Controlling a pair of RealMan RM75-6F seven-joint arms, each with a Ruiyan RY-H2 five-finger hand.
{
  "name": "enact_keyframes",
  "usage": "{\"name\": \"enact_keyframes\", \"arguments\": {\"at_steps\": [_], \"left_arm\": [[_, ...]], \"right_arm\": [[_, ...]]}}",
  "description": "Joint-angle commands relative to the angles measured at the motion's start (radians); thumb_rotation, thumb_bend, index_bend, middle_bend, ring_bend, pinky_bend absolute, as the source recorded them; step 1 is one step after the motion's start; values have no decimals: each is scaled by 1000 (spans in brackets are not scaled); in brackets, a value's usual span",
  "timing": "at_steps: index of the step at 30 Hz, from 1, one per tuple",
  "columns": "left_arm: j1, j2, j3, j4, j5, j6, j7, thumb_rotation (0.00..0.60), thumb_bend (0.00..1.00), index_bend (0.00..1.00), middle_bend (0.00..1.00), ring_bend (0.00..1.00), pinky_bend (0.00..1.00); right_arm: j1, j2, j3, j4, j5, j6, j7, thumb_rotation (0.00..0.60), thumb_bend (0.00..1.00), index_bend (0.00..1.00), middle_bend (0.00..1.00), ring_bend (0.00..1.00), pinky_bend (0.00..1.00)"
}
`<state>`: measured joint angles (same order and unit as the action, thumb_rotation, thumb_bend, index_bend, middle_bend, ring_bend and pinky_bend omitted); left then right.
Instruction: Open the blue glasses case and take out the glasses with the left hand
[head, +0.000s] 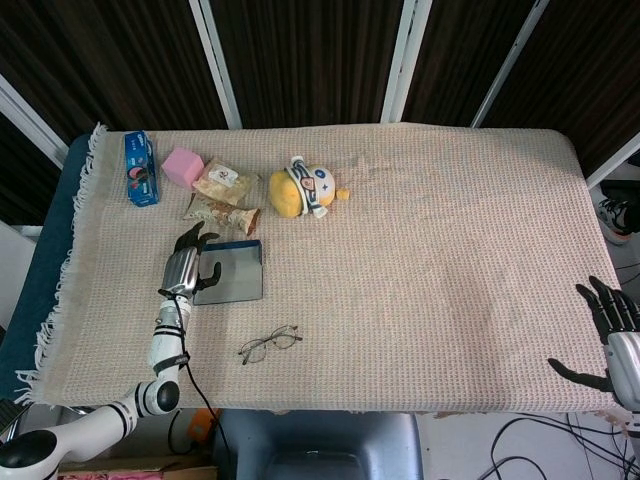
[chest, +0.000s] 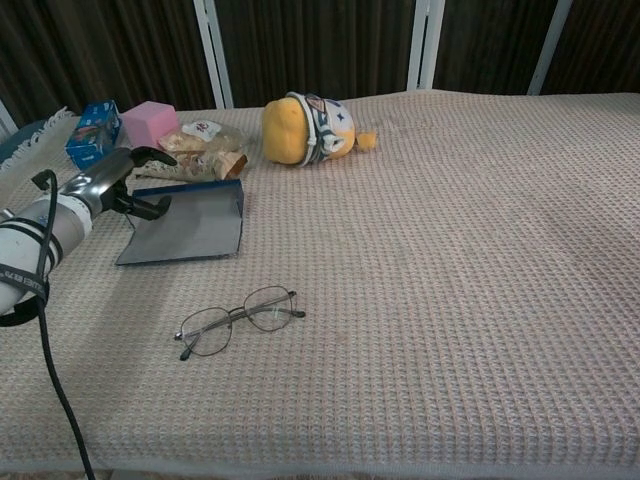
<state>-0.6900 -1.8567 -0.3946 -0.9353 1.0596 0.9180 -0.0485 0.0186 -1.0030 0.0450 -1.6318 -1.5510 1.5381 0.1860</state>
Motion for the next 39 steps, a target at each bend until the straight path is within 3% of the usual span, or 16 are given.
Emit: {"name": "enact_keyframes", "arguments": {"at_steps": [1,7,13,16,18,21,26,39], "left_arm": [[8,40,24,-48,-30,-25,64,600,452,0,0,0,0],[68,153,67,-240,51,76,70,600,452,0,0,0,0],[216,489,219,-662,220,155,51,600,452,0,0,0,0],[318,622,309,-779,358,288,42,600,442,0,0,0,0],[394,681,385,-800,477,400,5,600,411,0,0,0,0],[491,708,454,-729,615,575,-57,600,387,0,0,0,0],[576,660,438,-631,650,749,2,600,381,0,0,0,0],[544,709,465,-648,643,621,-11,600,385,0,0,0,0]], "right_arm": [[0,0,0,0,0,1,1,600,196,0,0,0,15],[-1,1,-1,3,-3,1,4,600,196,0,0,0,15],[-4,0,-4,4,-4,5,0,600,197,0,0,0,15],[-5,-2,-6,1,-4,3,-10,600,196,0,0,0,15],[-3,-6,-7,-3,-3,-1,-22,600,196,0,0,0,15],[2,-15,-8,-8,-4,-11,-51,600,196,0,0,0,15],[13,-38,-13,-18,-10,-29,-116,600,196,0,0,0,15],[26,-58,-16,-31,5,-60,-189,600,196,0,0,0,15]]}}
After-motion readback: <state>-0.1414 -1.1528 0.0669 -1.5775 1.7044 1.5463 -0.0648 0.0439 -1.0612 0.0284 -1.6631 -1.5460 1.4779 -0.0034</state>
